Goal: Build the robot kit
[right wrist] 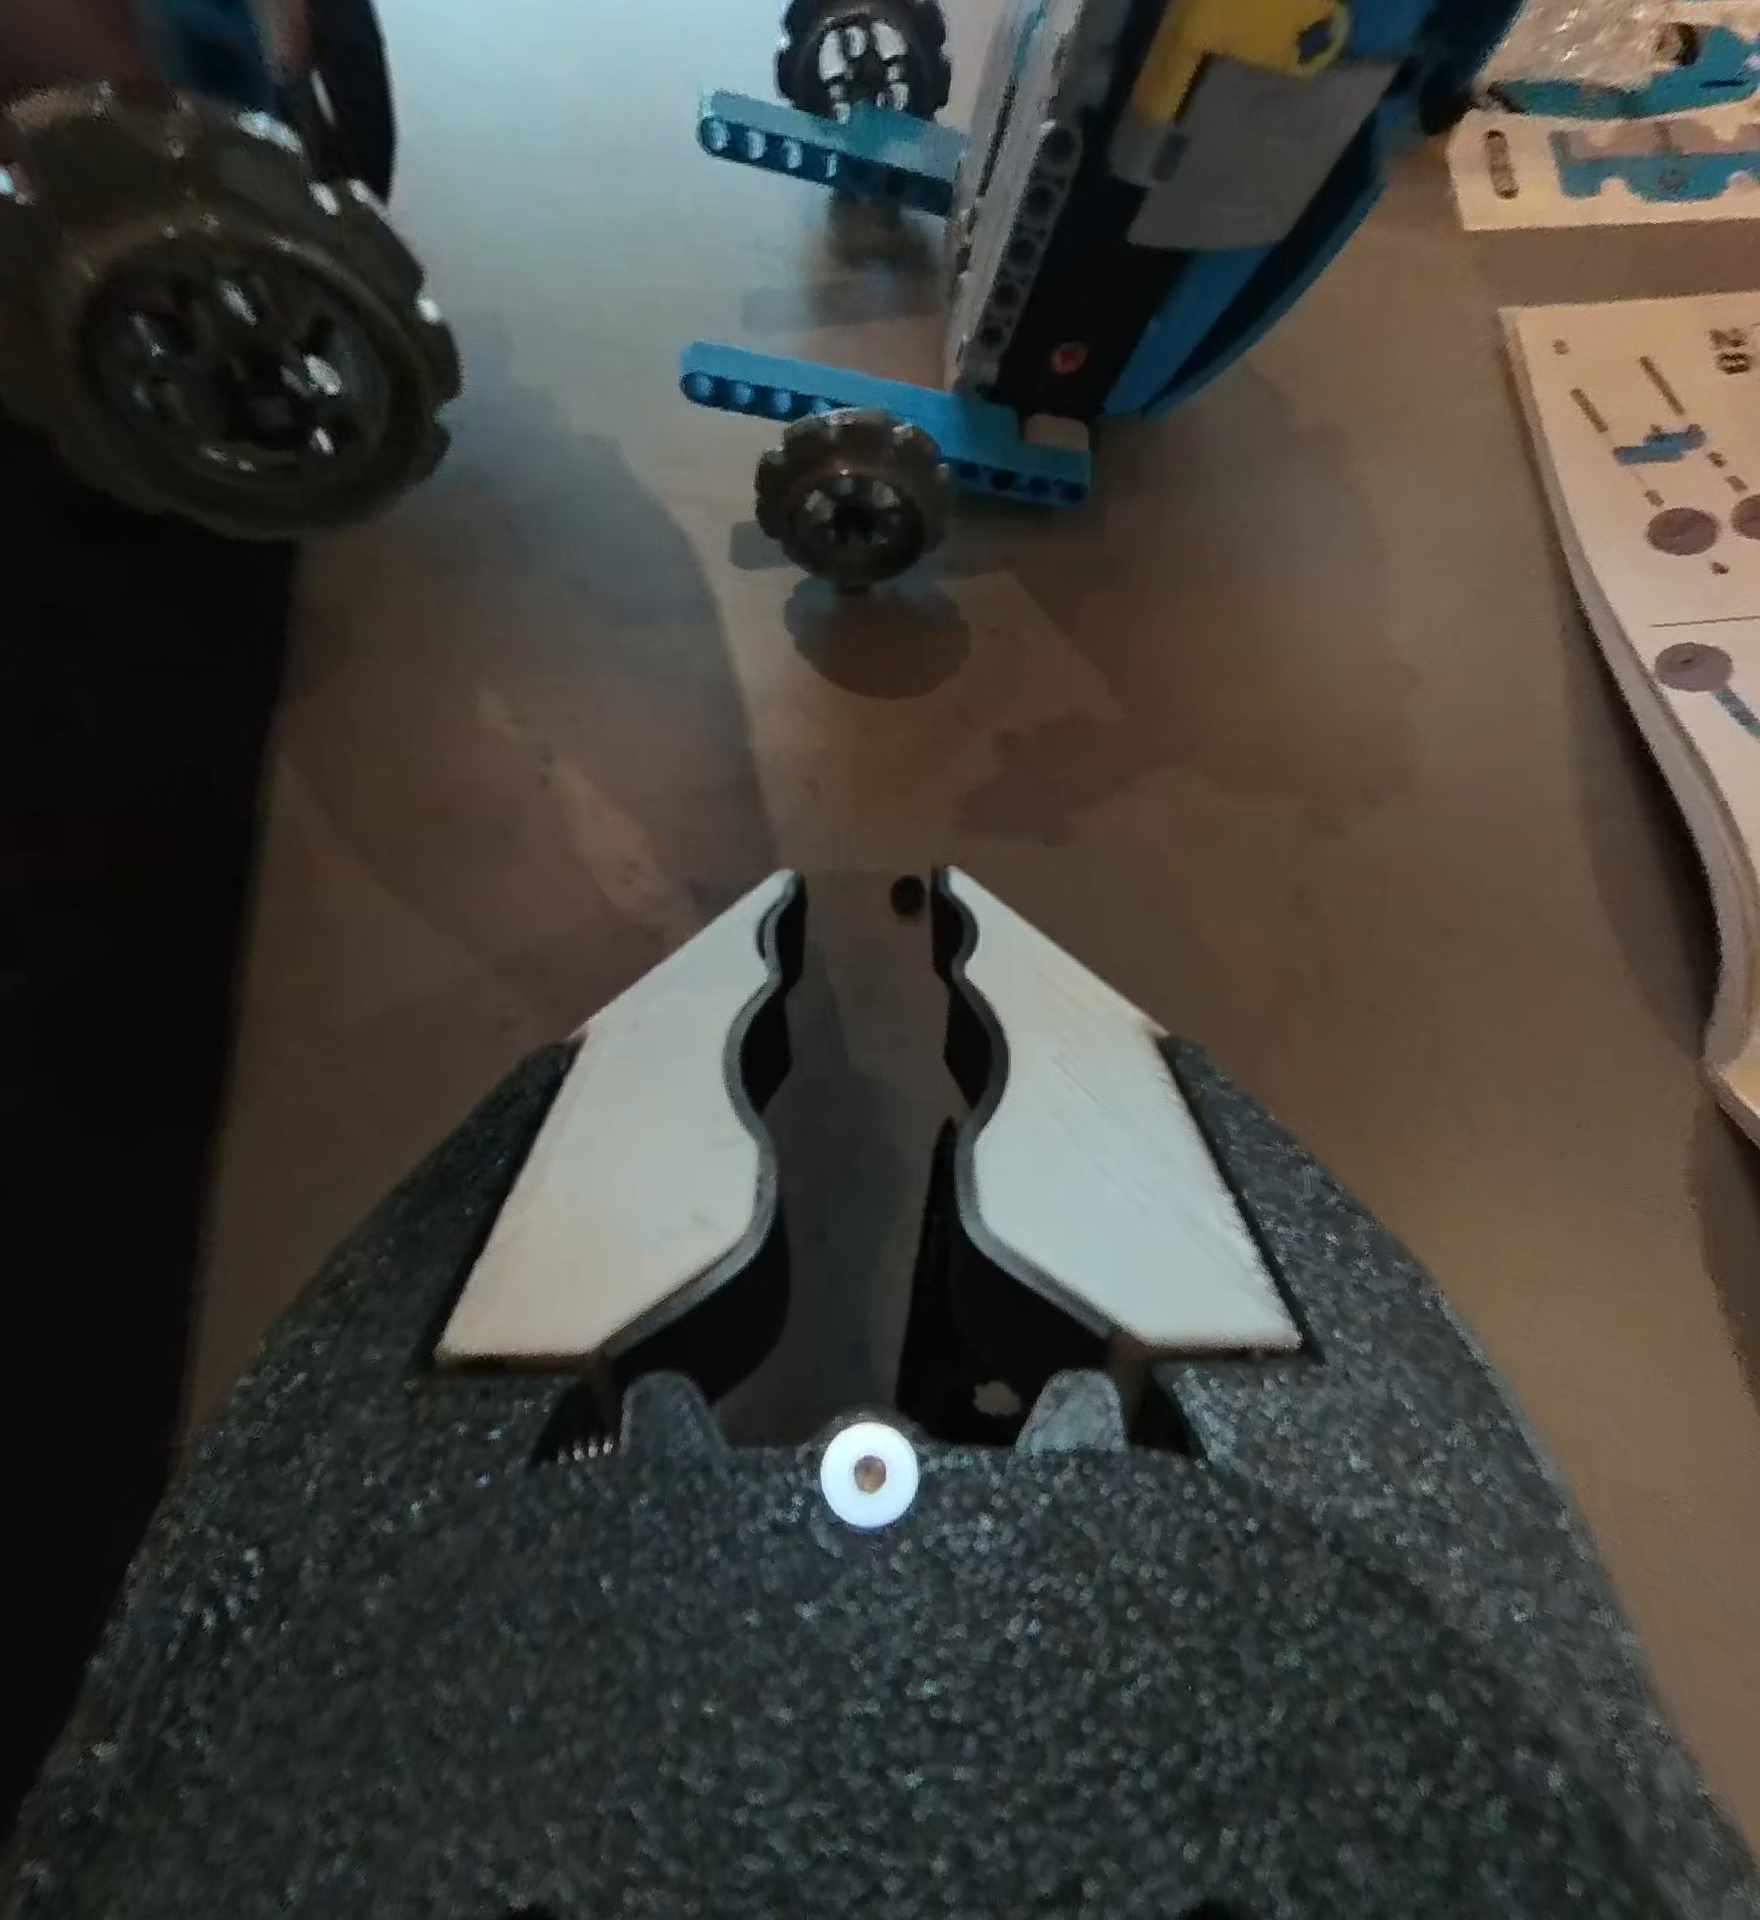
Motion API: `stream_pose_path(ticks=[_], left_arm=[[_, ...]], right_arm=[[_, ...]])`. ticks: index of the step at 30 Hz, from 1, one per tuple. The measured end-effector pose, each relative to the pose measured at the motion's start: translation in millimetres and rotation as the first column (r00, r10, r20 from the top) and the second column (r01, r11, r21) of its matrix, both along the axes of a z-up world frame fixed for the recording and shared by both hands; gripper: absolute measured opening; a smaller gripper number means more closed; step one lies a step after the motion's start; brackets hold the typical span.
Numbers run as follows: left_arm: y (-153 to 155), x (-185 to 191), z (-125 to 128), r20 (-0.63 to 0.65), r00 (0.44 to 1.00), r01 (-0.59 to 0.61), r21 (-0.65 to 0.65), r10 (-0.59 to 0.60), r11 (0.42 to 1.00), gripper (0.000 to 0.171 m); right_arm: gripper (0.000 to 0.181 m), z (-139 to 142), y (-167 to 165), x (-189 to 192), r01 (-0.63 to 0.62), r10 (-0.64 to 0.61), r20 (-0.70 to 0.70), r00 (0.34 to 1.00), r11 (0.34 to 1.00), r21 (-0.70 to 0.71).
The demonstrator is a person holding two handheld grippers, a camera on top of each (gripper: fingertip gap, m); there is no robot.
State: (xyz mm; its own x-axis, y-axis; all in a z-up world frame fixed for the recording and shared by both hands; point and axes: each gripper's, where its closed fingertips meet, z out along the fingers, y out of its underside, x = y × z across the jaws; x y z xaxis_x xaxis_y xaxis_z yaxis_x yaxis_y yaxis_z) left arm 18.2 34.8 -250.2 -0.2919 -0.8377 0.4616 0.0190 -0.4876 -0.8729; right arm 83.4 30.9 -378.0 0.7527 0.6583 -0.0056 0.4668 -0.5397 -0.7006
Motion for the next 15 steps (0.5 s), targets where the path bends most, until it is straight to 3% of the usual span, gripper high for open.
stream_pose_path(ticks=[8, 11, 15], left_arm=[[4, -4, 4, 0.033, 0.999, 0.008, -0.034, -0.007, 0.999, 0.006], [5, -7, 8, 0.063, 0.998, 0.033, -0.069, -0.028, 0.997, 0.007], [4, -10, 12, 0.094, 0.993, 0.075, -0.108, -0.064, 0.991, 0.006]], right_arm=[[0.023, -10, 5, 0, 0.038, -0.037, 0.024, 0.999, 0.998, -0.05], [0.009, -14, 4, -1, 0.023, -0.022, 0.022, 1.0, 0.998, -0.062], [0.007, -14, 4, -2, 0.01, -0.013, -0.038, 0.999, 0.998, -0.07]])
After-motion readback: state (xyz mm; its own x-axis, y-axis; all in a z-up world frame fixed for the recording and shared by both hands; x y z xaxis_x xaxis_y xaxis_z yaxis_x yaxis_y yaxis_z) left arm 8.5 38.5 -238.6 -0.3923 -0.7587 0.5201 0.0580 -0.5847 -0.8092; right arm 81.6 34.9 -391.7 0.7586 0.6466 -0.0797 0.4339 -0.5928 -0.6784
